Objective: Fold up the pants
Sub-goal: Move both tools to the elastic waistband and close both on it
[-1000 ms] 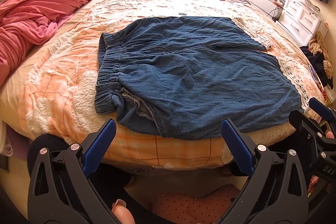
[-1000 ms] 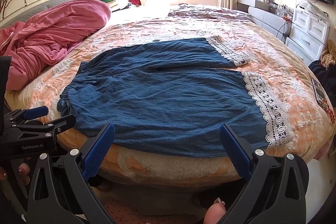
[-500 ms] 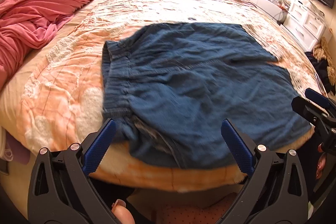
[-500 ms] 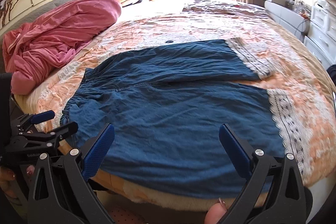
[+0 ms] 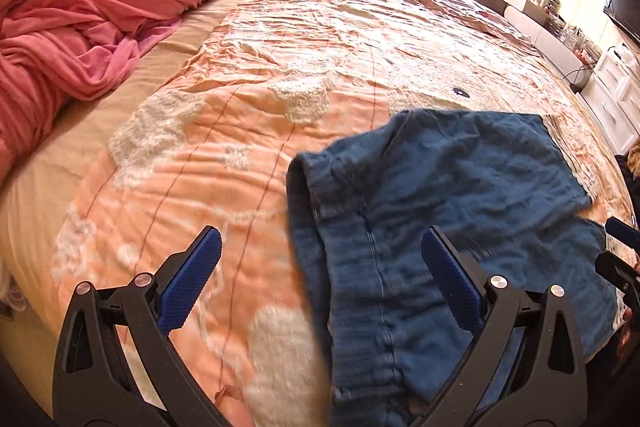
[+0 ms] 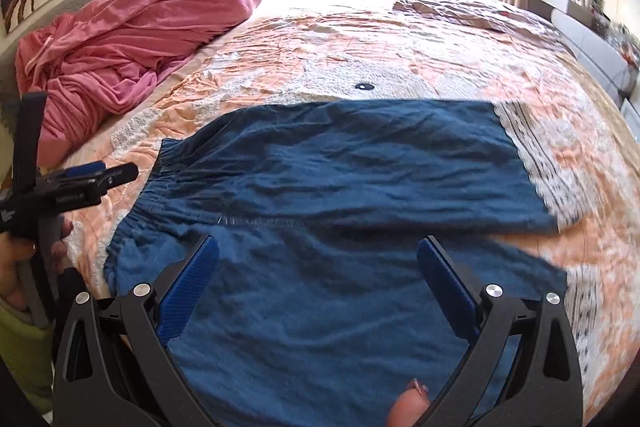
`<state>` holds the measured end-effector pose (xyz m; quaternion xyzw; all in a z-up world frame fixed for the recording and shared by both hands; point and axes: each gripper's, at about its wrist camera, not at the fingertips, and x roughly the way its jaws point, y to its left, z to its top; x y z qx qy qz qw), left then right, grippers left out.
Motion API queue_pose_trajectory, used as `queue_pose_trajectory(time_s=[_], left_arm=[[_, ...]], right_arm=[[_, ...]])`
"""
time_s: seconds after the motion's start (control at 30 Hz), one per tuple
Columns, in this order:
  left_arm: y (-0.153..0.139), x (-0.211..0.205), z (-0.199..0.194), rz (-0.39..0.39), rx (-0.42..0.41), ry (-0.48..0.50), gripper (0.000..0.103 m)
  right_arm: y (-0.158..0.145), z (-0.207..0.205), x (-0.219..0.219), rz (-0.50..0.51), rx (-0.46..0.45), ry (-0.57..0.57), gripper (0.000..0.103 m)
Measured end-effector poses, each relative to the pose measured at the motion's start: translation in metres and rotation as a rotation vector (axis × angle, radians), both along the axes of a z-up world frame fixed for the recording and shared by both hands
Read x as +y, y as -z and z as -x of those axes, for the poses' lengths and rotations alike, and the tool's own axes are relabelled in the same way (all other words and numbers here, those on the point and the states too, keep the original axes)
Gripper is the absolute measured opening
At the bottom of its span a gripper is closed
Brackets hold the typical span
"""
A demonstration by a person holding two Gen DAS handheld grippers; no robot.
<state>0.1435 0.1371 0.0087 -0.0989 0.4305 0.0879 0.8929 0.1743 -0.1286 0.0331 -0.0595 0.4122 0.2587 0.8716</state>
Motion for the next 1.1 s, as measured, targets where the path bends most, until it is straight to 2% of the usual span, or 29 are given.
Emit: queue_pose_trajectory(time_s=[0.2, 0.33, 0.43, 0.47, 0.5, 0.53, 0.57, 0.63, 0.67, 0.77, 0.9, 0.93, 0.97, 1.1], left_arm=[[0.020, 0.008, -0.045, -0.011, 0.049, 0.088, 0.094], [0.036, 0.017, -0.070, 0.026, 0.078, 0.117, 0.091], [0.047, 0.024, -0.080, 0.035, 0.081, 0.117, 0.072], [0.051, 0.027, -0.081, 0.060, 0.079, 0.120, 0.061], [0.055, 0.029, -0.082, 0.095, 0.076, 0.125, 0.054], [0.056, 0.029, -0.082, 0.098, 0.067, 0.135, 0.051], [0.055, 0.029, -0.082, 0.093, 0.060, 0.147, 0.039], [0.051, 0.029, -0.080, 0.099, 0.036, 0.163, 0.028], [0.047, 0.028, -0.078, 0.104, 0.014, 0.175, 0.026], [0.040, 0.021, -0.071, 0.053, -0.026, 0.213, 0.025], [0.030, 0.020, -0.064, 0.037, -0.076, 0.229, 0.024], [0.027, 0.021, -0.062, 0.039, -0.094, 0.231, 0.024], [0.023, 0.022, -0.058, 0.043, -0.115, 0.232, 0.024], [0.017, 0.021, -0.052, 0.051, -0.152, 0.252, 0.023]], right_arm=[[0.002, -0.041, 0.027, 0.081, -0.028, -0.070, 0.099], [0.008, -0.073, 0.045, 0.125, -0.023, -0.128, 0.099], [0.015, -0.098, 0.056, 0.141, 0.025, -0.184, 0.099], [0.018, -0.106, 0.059, 0.144, 0.040, -0.201, 0.099], [0.019, -0.114, 0.062, 0.142, 0.046, -0.216, 0.099], [0.021, -0.123, 0.066, 0.145, 0.047, -0.227, 0.099], [0.022, -0.131, 0.070, 0.156, 0.046, -0.236, 0.099], [0.024, -0.146, 0.080, 0.165, 0.039, -0.270, 0.099], [0.025, -0.152, 0.086, 0.173, 0.033, -0.296, 0.099], [0.030, -0.165, 0.104, 0.209, 0.006, -0.378, 0.099], [0.040, -0.171, 0.133, 0.309, -0.040, -0.495, 0.096], [0.043, -0.173, 0.142, 0.327, -0.038, -0.531, 0.089], [0.045, -0.173, 0.147, 0.342, -0.041, -0.558, 0.075], [0.056, -0.174, 0.167, 0.407, -0.047, -0.659, 0.063]])
